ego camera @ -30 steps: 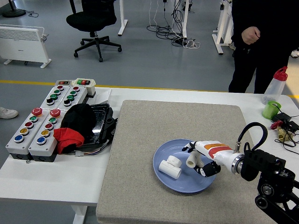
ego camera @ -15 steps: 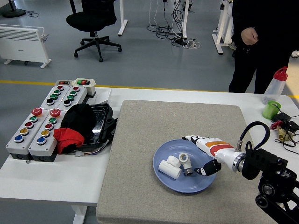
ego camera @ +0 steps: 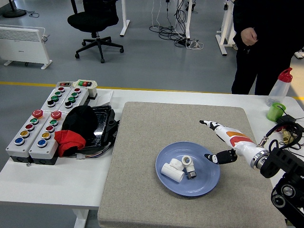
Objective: Pick pipe place plate twice
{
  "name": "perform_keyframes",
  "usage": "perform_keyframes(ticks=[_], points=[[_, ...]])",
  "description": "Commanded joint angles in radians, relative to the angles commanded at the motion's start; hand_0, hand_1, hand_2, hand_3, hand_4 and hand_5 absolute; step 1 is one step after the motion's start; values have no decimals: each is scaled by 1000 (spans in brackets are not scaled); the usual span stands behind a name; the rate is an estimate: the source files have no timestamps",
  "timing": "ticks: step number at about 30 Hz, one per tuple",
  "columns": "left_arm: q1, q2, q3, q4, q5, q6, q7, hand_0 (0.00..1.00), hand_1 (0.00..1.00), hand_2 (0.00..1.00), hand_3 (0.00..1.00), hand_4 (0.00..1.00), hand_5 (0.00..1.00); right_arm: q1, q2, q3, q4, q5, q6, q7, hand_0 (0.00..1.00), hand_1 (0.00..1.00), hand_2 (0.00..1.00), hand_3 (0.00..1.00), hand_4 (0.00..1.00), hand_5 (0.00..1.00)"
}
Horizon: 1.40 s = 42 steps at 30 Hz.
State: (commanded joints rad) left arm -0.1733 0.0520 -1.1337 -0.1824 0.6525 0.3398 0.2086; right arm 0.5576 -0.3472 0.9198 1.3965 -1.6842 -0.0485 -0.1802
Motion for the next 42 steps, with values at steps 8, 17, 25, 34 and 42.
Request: perform_keyframes(ticks=[8, 17, 25, 34, 42], points=[[4, 0, -6, 0, 14, -1, 3, 728, 776, 741, 702, 451, 998, -120, 3, 177, 3, 324, -201, 179, 784, 761, 824, 829, 574, 385], [9, 0, -16, 0, 37, -2, 9, 730, 776, 741, 702, 450, 998, -274, 41, 407, 7, 708, -152, 230, 782, 757, 820, 816, 571, 498], [7, 1, -9, 2, 29, -5, 5, 729, 776, 741, 702, 450, 998, -359, 78, 546, -4, 1031, -102, 228, 782, 756, 818, 807, 569, 562], [0, 1, -1, 2, 16, -5, 3, 728, 775, 740, 701, 448, 998, -379, 90, 591, -7, 1189, -101, 216, 774, 742, 786, 776, 566, 624], [-3, 3, -2, 2, 16, -5, 2, 728, 775, 740, 701, 448, 998, -380, 91, 593, -10, 1183, -90, 201, 774, 741, 780, 769, 558, 636]])
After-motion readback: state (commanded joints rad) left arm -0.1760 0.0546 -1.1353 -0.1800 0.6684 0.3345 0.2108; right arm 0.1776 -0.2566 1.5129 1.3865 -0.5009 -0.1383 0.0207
